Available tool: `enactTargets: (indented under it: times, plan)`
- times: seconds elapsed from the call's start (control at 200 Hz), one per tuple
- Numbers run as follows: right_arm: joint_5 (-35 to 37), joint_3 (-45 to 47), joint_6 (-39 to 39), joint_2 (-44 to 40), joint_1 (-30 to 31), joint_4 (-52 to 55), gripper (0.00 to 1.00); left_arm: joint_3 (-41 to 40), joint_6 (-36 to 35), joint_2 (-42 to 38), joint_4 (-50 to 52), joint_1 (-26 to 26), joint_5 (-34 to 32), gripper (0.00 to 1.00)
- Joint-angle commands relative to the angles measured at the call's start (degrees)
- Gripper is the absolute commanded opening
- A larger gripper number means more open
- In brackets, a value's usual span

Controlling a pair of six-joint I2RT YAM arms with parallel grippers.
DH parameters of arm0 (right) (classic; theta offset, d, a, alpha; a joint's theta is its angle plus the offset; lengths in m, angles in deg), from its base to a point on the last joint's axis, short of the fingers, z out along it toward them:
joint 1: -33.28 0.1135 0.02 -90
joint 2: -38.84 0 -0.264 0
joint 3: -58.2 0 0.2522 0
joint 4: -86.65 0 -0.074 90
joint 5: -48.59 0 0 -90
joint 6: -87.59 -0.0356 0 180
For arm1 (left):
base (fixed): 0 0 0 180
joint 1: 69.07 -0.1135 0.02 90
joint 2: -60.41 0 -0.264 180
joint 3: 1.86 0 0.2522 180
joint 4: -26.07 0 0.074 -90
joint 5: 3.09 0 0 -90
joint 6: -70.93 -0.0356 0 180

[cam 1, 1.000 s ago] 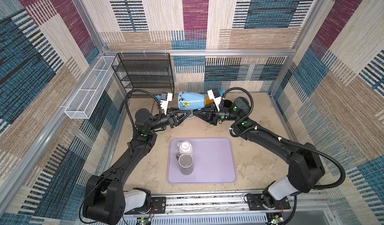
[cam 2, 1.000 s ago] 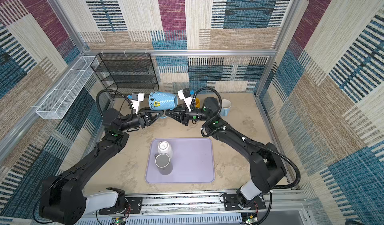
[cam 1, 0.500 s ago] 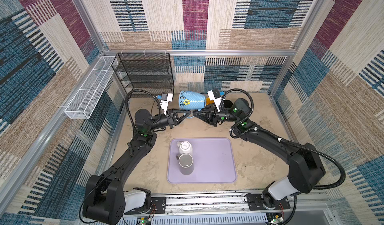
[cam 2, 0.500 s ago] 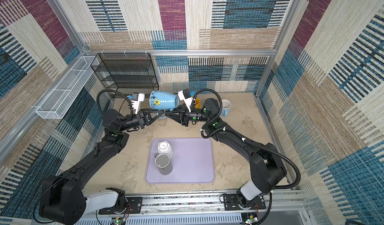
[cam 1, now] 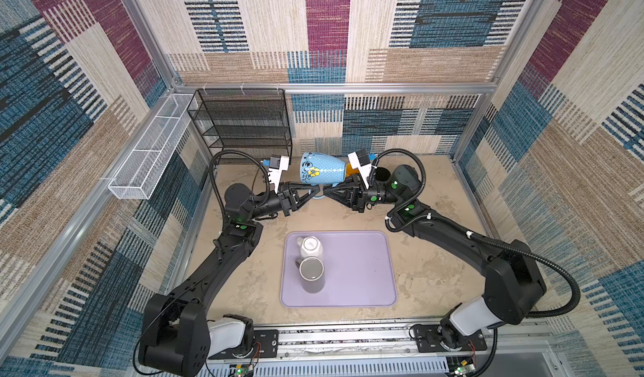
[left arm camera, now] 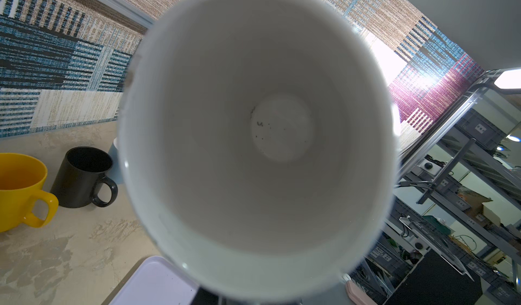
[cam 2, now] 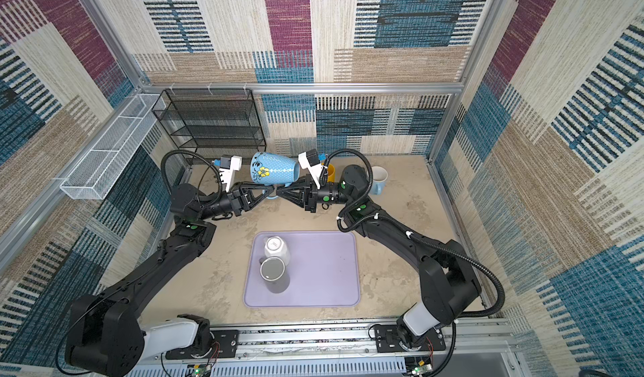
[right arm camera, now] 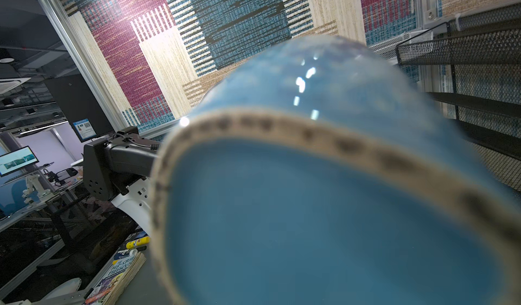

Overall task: Turn the mug right side up
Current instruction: Place the mug at the top-center of the table.

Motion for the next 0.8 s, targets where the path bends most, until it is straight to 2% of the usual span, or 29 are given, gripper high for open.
enactTargets:
  times: [0.0, 0.286, 0.611, 0.796]
  plan:
    - [-1.9, -0.5, 1.4, 0.2, 0.3, 2.4, 0.0, 0.3, 1.9, -0.1, -6.4, -0.1, -3.5, 0.0]
    - [-1.1, -1.3, 1.8, 1.2, 0.3, 3.4, 0.0, 1.5, 2.0, -0.2, -5.0, -0.1, -3.5, 0.0]
    - [-0.3, -1.3, 3.7, 1.2, 0.0, 5.4, 0.34, 2.5, -0.3, -1.6, -1.6, -0.1, -4.1, 0.0]
    - [-0.2, -0.4, 4.0, 0.5, -0.7, 5.6, 0.39, 2.7, -1.0, -2.1, -0.2, -0.1, -4.5, 0.0]
